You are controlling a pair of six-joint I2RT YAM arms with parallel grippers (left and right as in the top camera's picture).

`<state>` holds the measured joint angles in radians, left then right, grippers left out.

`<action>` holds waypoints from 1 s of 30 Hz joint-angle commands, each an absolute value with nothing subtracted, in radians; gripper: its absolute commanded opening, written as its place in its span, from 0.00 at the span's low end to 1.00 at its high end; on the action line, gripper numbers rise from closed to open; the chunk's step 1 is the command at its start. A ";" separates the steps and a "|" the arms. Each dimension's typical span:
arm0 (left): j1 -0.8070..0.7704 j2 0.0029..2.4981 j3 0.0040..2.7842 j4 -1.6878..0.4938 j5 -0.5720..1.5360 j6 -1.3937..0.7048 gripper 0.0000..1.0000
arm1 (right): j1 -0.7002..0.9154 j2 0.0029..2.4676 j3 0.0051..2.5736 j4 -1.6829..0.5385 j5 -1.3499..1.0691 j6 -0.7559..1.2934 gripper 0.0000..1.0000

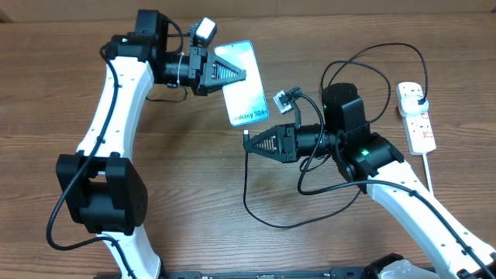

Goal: Plug charger to phone and switch on socket
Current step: 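Move the held plug toward the phone's bottom port, then align the plug with the phone's bottom port using the right gripper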

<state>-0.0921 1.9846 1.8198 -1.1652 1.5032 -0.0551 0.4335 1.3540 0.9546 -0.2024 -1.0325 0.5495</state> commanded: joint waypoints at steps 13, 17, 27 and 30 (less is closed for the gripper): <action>-0.087 1.982 1.821 -1.391 1.449 0.251 0.04 | 0.437 1.352 0.953 -0.260 -1.079 0.480 0.04; -0.087 1.982 1.821 -1.388 1.486 0.260 0.04 | 0.437 1.352 0.953 -0.269 -1.078 0.463 0.04; -0.085 1.982 1.821 -1.377 1.559 0.258 0.04 | 0.428 1.352 0.953 -0.261 -1.076 0.443 0.04; -0.085 1.982 1.821 -1.377 1.560 0.258 0.04 | 0.403 1.352 0.953 -0.261 -1.083 0.442 0.04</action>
